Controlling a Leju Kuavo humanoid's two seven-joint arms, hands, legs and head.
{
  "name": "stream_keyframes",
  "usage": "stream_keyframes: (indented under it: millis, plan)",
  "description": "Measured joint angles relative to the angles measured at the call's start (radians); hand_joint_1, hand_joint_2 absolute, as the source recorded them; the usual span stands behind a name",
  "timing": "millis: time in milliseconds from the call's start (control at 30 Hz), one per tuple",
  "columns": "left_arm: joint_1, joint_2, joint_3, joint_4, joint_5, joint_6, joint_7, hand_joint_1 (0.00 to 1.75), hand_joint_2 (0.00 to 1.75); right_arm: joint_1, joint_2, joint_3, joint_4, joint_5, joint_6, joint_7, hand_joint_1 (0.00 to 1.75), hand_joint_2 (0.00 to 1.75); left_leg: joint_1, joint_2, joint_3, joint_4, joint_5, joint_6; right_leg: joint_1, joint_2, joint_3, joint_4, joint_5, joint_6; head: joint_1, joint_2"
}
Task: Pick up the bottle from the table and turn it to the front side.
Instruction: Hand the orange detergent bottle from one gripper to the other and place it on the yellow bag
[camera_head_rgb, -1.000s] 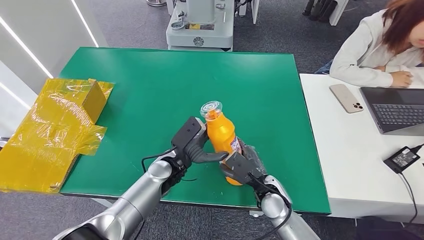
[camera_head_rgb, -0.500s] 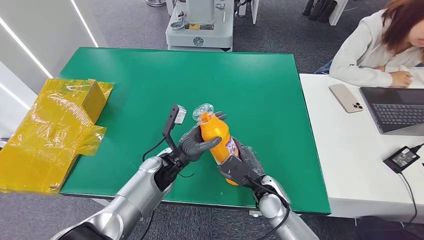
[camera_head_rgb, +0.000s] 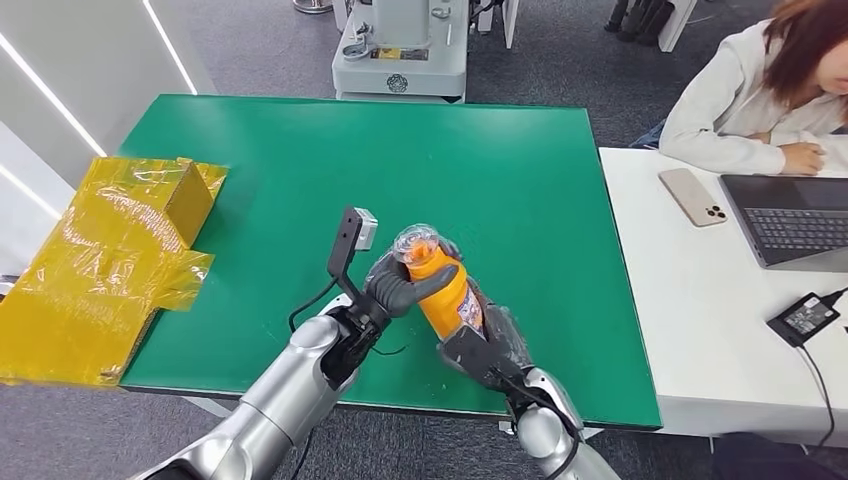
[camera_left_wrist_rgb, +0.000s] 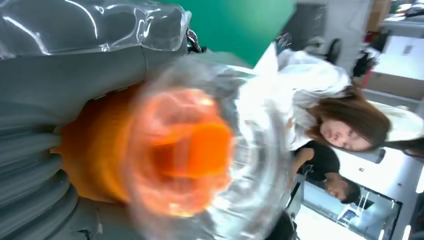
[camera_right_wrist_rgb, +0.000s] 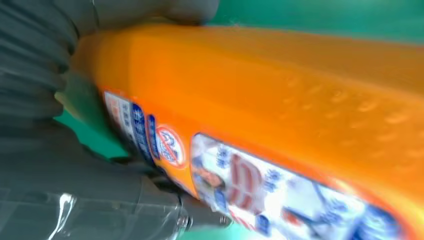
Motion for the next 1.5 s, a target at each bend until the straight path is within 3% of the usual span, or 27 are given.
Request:
stream_keyframes:
  millis: [233,667,833,1033,1133,1267,1400,1500]
  plan:
    - [-0.001,0.008,-0.002,-0.065,-0.188,0.181,-0.109,1.75,1.75,0.073,-0.005,-0.054,-0.07,-0.063,0.033,-0.007,0.0,1.75,0.0,0.0,0.0,0.0,0.0,0.0,0.0,0.0,0.0,0.0,0.0,0.0,0.0,0.0]
    - [-0.012,0.067,0.061,-0.094,-0.218,0.221,-0.121,1.75,1.75,0.122,-0.02,-0.088,-0.228,-0.098,0.035,-0.027,0.0,1.75,0.0,0.0,0.0,-0.001,0.0,0.0,0.0,0.0,0.0,0.0,0.0,0.0,0.0,0.0]
    - [-0.017,0.129,0.081,-0.125,-0.652,0.567,-0.241,1.75,1.75,0.173,-0.026,-0.097,-0.363,-0.091,0.052,-0.033,0.0,1.75,0.0,0.0,0.0,-0.001,0.0,0.0,0.0,0.0,0.0,0.0,0.0,0.0,0.0,0.0]
    - [-0.027,0.177,0.081,-0.153,-0.947,0.771,-0.24,1.75,1.75,0.195,-0.037,-0.099,-0.435,-0.091,0.052,-0.032,0.0,1.75,0.0,0.0,0.0,-0.001,0.0,0.0,0.0,0.0,0.0,0.0,0.0,0.0,0.0,0.0]
    - [-0.033,0.2,0.081,-0.157,-1.097,0.862,-0.197,1.75,1.75,0.205,-0.047,-0.1,-0.459,-0.092,0.052,-0.034,0.0,1.75,0.0,0.0,0.0,-0.001,0.0,0.0,0.0,0.0,0.0,0.0,0.0,0.0,0.0,0.0]
    - [-0.044,0.238,0.078,-0.157,-1.439,0.998,-0.094,1.75,1.75,0.213,-0.059,-0.103,-0.482,-0.095,0.051,-0.039,0.0,1.75,0.0,0.0,0.0,-0.001,0.0,0.0,0.0,0.0,0.0,0.0,0.0,0.0,0.0,0.0]
    - [-0.047,0.264,0.078,-0.157,-1.591,1.019,-0.034,1.75,1.75,0.215,-0.065,-0.106,-0.496,-0.095,0.051,-0.043,0.0,1.75,0.0,0.0,0.0,-0.001,0.0,0.0,0.0,0.0,0.0,0.0,0.0,0.0,0.0,0.0]
    - [-0.054,0.291,0.071,-0.152,-1.819,1.019,0.084,1.75,1.75,0.222,-0.072,-0.109,-0.506,-0.098,0.048,-0.047,0.0,1.75,0.0,0.001,0.0,-0.001,0.0,0.0,0.0,0.0,-0.001,0.0,0.0,0.0,0.0,0.0]
